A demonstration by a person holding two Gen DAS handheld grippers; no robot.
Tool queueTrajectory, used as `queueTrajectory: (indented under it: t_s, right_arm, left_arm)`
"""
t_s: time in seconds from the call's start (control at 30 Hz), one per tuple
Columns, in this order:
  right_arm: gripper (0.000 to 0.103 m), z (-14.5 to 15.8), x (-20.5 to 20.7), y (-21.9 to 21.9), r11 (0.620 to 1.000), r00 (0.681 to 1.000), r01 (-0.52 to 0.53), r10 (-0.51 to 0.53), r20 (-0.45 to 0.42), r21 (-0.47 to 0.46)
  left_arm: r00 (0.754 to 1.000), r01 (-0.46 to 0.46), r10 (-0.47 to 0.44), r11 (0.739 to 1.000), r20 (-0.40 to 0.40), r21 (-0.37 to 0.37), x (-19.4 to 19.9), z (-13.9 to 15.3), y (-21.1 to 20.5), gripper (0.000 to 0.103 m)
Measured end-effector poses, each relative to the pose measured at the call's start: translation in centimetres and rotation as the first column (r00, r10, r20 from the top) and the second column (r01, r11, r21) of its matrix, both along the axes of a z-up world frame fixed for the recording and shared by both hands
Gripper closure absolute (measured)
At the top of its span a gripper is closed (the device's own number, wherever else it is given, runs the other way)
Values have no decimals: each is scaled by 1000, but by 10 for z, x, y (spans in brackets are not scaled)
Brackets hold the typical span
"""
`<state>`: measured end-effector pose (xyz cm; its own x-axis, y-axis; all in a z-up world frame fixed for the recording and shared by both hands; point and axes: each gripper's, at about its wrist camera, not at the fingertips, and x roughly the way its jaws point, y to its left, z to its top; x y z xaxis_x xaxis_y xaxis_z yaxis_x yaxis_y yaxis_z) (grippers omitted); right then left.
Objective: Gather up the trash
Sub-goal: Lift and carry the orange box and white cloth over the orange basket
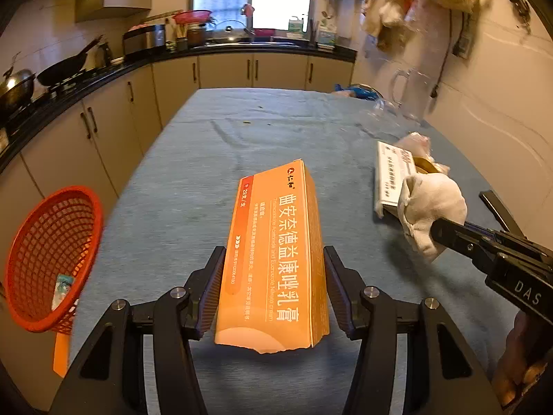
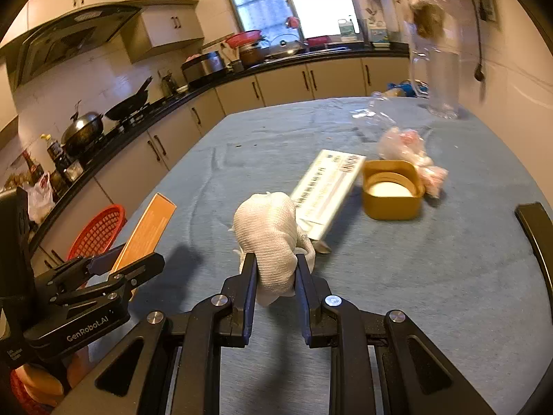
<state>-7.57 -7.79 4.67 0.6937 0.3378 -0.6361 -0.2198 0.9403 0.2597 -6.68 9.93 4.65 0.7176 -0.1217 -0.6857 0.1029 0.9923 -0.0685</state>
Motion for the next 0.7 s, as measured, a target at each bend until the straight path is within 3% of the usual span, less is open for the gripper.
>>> queueTrajectory:
  t_s: [0.7]
  right_arm:
    - [81, 2, 19, 77, 991, 992, -123, 122, -14, -57]
  left_arm:
    - [994, -108, 110, 991, 13, -77, -7, -2, 65, 49]
